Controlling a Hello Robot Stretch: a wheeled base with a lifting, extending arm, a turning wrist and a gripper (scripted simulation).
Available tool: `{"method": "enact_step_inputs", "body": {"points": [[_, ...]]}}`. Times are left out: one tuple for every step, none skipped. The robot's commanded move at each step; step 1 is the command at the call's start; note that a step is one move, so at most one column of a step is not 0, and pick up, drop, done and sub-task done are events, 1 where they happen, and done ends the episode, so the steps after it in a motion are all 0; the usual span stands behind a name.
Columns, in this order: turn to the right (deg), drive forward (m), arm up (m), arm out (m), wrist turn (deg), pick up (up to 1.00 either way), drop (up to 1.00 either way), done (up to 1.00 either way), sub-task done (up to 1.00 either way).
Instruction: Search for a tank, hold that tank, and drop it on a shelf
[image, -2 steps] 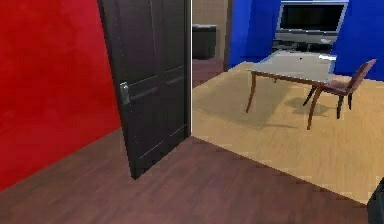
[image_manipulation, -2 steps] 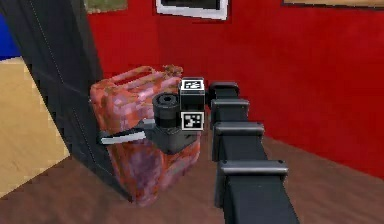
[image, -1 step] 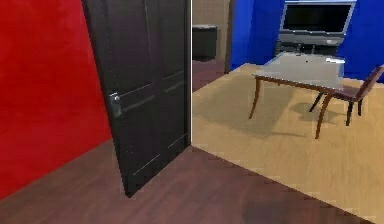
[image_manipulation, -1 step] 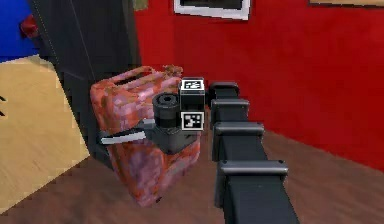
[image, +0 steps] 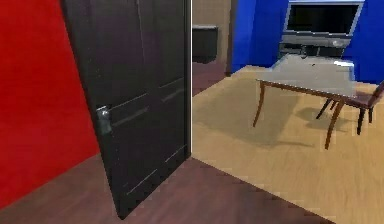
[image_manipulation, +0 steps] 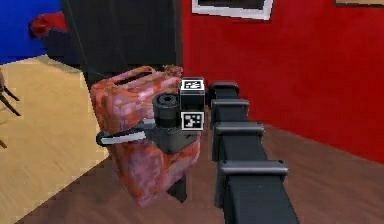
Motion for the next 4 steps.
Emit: {"method": "enact_step_inputs", "body": {"points": [[24.0, 0.00, 0.00, 0.00, 0.0, 0.00, 0.00, 0.00, 0.00], [0.0, 1.00, 0.00, 0.00, 0.0, 0.00, 0.00, 0.00, 0.00], [0.0, 0.80, 0.00, 0.00, 0.0, 0.00, 0.00, 0.00, 0.00], [-45.0, 0.00, 0.00, 0.00, 0.0, 0.00, 0.00, 0.00, 0.00]]}}
